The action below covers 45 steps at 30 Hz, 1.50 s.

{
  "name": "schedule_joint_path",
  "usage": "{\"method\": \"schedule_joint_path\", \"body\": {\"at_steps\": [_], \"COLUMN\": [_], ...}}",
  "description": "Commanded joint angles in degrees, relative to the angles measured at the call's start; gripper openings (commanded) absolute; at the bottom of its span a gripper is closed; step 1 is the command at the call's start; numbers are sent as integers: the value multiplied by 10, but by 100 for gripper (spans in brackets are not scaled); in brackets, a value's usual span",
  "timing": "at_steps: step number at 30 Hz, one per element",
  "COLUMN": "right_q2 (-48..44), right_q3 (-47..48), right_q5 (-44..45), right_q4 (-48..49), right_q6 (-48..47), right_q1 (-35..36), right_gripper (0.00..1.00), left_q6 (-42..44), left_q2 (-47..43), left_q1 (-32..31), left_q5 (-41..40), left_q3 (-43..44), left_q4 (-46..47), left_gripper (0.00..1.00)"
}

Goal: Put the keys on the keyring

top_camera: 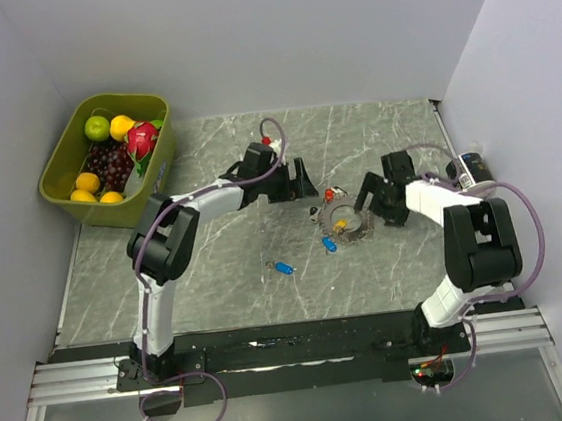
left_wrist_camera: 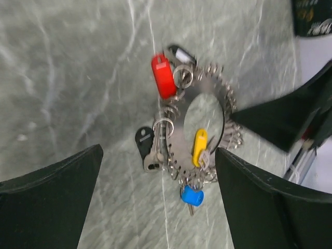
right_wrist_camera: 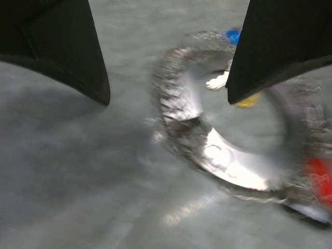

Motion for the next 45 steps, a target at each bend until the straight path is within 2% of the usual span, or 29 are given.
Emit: {"method": "schedule_joint_path", "body": {"at_steps": [1, 9, 12, 14, 21, 24, 28, 31, 34, 36, 38, 40, 45], "right_q2": [56, 85, 109, 120, 159, 141, 102, 83, 79, 83, 91, 102, 136], "right_q3": [63, 104, 118, 126, 206, 206, 198, 177, 146, 132, 120, 107, 128], "right_q5": [-70, -144, -183, -196, -244, -232, -200, -193, -196, -204, -214, -232, -248], "right_q4": [-12, -26, -27, -25, -10, 0, -15, -22, -15, -15, -4, 11, 14], "right_q6": [-10, -22, -24, -18, 8, 19, 1, -9, -17, -20, -21, -17, -11], "right_q1": [-5, 7, 13, 29, 97, 96, 95, 96, 96, 95, 96, 96, 109], "right_gripper": [100, 95, 89, 89, 89, 90, 91, 91, 90, 89, 83, 75, 70], "left_q6": [-18, -4, 3, 11, 4, 3, 21, 26, 26, 18, 6, -5, -18], "left_q2": [10, -12, -25, -39, -79, -100, -137, -145, -145, -139, -128, -109, -61], "left_q1": [-6, -6, -5, -1, 41, 56, 60, 63, 64, 67, 66, 66, 65], "left_q5": [41, 5, -10, -37, -46, -63, -141, -157, -132, -76, -33, -18, 1], "left_q3": [18, -4, -16, -21, -60, -76, -93, -90, -108, -115, -118, -118, -92], "left_q4": [-30, -83, -103, -131, -159, -173, -195, -214, -187, -172, -145, -130, -113], "left_gripper": [96, 97, 97, 96, 96, 96, 96, 96, 97, 97, 98, 99, 97]}}
